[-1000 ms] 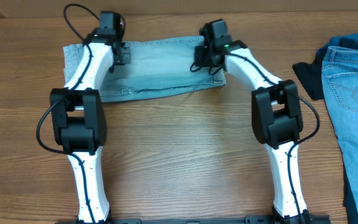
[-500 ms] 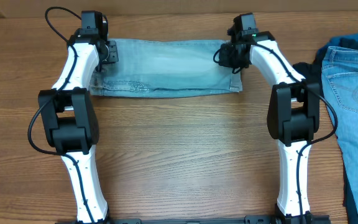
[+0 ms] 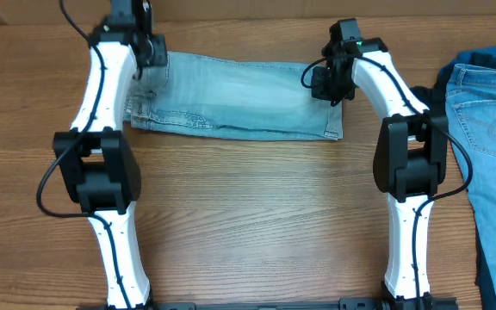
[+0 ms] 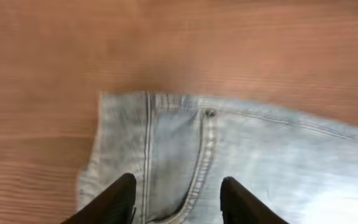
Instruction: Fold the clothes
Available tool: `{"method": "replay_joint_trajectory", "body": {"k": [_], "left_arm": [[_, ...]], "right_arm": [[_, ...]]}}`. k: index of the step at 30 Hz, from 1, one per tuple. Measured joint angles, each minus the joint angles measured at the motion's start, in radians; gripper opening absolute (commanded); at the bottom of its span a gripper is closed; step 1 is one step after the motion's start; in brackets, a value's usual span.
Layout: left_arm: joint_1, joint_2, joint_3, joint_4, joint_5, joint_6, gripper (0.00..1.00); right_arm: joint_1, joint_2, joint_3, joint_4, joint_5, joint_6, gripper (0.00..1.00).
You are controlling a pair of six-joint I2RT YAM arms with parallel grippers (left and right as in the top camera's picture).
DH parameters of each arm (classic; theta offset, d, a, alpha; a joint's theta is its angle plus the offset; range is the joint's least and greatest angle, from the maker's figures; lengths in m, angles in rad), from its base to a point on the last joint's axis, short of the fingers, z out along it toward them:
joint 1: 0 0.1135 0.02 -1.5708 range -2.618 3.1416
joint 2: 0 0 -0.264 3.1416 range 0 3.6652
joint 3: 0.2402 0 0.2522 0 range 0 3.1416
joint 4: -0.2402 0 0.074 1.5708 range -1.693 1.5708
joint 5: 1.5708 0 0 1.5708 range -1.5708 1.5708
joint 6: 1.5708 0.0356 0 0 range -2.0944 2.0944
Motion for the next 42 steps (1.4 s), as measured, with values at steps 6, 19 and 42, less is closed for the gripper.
{"method": "replay_joint_trajectory", "body": {"k": [6,19,42], "left_arm": [[0.002,-0.044,0.069,-0.219,-0.008,-0.09,0.67],[0.053,-0.028,-0.065,-0.244,-0.012,-0.148,0.8],[0.06,-0.024,-0.097,-0.233,-0.012,-0.154,0.79]], "right_arm": [[-0.02,-0.056,0.083,-0.14,-0.009,-0.011,0.8],[-0.101,-0.108,0.022,-0.191,0.005,-0.119,0.9],[0.02,-0.199,-0.373,0.143,-0.01,-0.186,0.86]]}}
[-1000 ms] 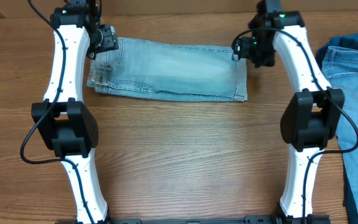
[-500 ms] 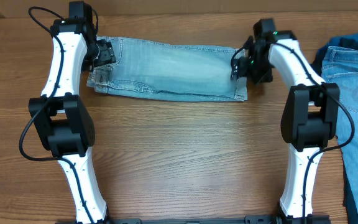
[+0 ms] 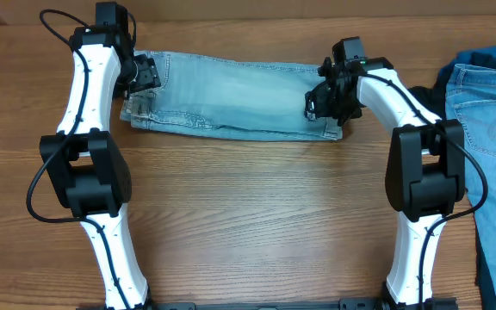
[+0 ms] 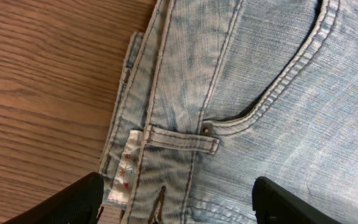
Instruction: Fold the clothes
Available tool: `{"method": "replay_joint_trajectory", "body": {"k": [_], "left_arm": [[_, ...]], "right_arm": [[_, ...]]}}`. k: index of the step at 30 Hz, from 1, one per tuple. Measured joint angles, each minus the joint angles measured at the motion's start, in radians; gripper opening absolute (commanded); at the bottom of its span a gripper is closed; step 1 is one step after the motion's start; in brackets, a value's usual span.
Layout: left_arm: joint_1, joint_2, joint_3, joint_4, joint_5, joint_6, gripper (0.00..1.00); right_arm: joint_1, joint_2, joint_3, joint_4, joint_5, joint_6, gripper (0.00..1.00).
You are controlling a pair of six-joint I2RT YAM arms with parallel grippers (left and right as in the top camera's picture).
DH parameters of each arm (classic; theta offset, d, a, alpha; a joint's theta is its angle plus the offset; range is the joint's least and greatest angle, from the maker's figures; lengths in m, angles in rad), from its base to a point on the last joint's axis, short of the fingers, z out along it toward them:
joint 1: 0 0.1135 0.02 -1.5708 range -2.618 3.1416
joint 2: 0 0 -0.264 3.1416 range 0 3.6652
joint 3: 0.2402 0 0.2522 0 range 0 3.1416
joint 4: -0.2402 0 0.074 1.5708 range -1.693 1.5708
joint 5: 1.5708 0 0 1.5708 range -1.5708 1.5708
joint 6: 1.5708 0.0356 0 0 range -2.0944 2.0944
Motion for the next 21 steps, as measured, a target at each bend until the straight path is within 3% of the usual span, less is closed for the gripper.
{"method": "replay_joint_trajectory", "body": {"k": [3,6,8,11,14,21], "left_arm": [[0.0,0.0,0.0,0.0,0.0,0.0,0.79],[0.0,0.0,0.0,0.0,0.001,0.0,0.79],[0.0,0.0,0.0,0.0,0.001,0.0,0.79],[0.0,0.0,0.0,0.0,0.001,0.0,0.79],[0.0,0.0,0.0,0.0,0.001,0.0,0.79],[0.0,0.0,0.0,0.004,0.001,0.0,0.78]], "right_arm": [[0.0,-0.001,0.0,-0.019,-0.012,-0.005,0.71],[0.001,-0.002,-0.002,-0.04,-0.04,0.001,0.32],[0.002,0.0,-0.008,-0.042,-0.05,-0.001,0.2],[0.004,0.002,-0.016,-0.044,-0.084,0.006,0.18],[0.006,0.002,-0.018,-0.043,-0.094,0.011,0.04],[0.005,0.002,-0.019,-0.042,-0.105,0.012,0.04]]}}
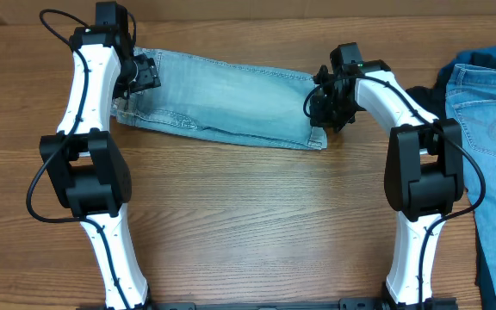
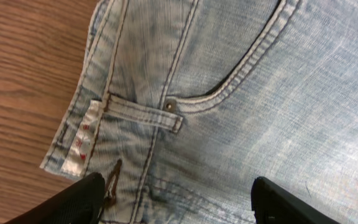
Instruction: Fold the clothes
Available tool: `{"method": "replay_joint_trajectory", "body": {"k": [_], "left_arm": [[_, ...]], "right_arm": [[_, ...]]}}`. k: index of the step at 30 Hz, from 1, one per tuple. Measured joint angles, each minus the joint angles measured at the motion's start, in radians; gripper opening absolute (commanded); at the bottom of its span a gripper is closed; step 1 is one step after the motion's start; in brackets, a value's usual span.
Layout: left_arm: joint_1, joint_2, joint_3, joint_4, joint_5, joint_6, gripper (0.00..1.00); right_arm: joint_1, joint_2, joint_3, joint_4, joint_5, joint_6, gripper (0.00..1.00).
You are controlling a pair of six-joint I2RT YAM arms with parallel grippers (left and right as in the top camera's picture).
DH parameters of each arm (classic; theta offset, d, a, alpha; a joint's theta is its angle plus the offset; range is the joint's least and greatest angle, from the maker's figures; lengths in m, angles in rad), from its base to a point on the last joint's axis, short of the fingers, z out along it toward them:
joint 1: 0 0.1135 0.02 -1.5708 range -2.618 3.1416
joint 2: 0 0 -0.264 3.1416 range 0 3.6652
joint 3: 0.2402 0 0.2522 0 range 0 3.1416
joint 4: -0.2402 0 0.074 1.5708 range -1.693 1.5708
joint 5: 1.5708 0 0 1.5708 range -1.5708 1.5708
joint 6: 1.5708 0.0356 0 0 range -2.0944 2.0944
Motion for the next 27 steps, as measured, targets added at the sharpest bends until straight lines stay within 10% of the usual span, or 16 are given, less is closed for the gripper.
{"method": "replay_joint_trajectory", "body": {"k": [27], "left_arm": [[0.0,0.002,0.187,-0.065,0.207,0.028,0.8]], "right_arm": [[-0.401,-0.049,0.073,-0.23,-0.026,-0.058,0.04]]}}
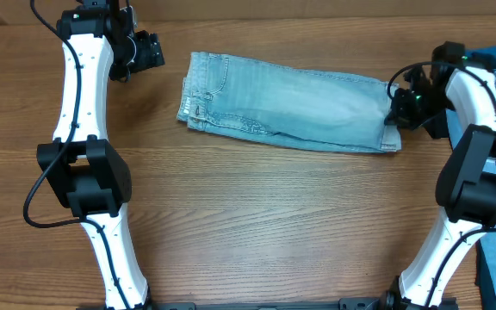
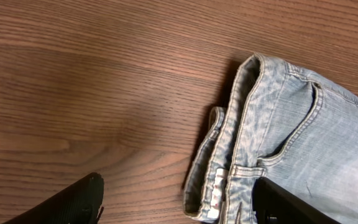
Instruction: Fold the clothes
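Light blue jeans (image 1: 291, 110), folded lengthwise, lie across the back of the table with the waistband (image 2: 229, 162) to the left. My left gripper (image 1: 160, 54) stands open over bare wood just left of the waistband, touching nothing. In the left wrist view the left gripper (image 2: 179, 208) has wide-spread fingers (image 2: 73, 202), with the waistband corner between them near the right one. My right gripper (image 1: 400, 109) sits at the jeans' leg end and looks shut on the hem. There is no right wrist view.
A heap of darker blue jeans (image 1: 493, 95) lies at the table's right edge, just behind and beside the right arm. The wooden table (image 1: 257, 224) stretches in front of the folded jeans.
The jeans lie farther right, and the right gripper at their leg end has moved right with them. The waistband has left the open left gripper, which is now over bare wood.
At first both grippers were over the ends of the jeans at the table's back. The left then stood open over the waistband, the right at the hem. Later the jeans lay slanted. Now they lie well to the right, clear of the left gripper.
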Available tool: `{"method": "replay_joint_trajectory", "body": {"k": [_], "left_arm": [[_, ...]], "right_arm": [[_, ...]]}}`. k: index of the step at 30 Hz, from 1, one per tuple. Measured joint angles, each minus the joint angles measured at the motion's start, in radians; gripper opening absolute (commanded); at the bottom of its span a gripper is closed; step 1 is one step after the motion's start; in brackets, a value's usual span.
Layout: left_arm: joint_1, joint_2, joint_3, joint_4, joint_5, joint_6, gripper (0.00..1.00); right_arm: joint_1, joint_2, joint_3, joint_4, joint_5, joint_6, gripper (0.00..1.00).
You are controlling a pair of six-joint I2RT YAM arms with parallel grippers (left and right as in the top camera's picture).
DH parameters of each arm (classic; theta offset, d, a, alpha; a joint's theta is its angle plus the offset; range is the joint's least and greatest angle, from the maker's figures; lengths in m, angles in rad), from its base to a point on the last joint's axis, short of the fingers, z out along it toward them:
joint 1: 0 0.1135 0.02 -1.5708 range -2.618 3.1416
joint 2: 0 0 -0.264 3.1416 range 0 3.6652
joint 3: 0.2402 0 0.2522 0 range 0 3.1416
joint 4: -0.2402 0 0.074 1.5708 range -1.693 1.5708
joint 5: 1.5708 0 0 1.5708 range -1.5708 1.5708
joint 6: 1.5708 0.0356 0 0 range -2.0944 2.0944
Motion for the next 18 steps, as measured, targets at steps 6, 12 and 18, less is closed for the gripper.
{"method": "replay_joint_trajectory", "body": {"k": [6,12,18], "left_arm": [[0.0,0.0,0.0,0.0,0.0,0.016,0.8],[0.0,0.0,0.0,-0.011,-0.031,0.029,0.81],[0.009,0.0,0.0,-0.039,-0.055,0.049,0.82]], "right_arm": [[0.043,0.0,0.144,-0.095,0.008,-0.029,0.04],[0.153,0.0,0.299,-0.16,0.017,-0.037,0.04],[0.313,0.0,0.416,-0.171,0.021,-0.006,0.04]]}}
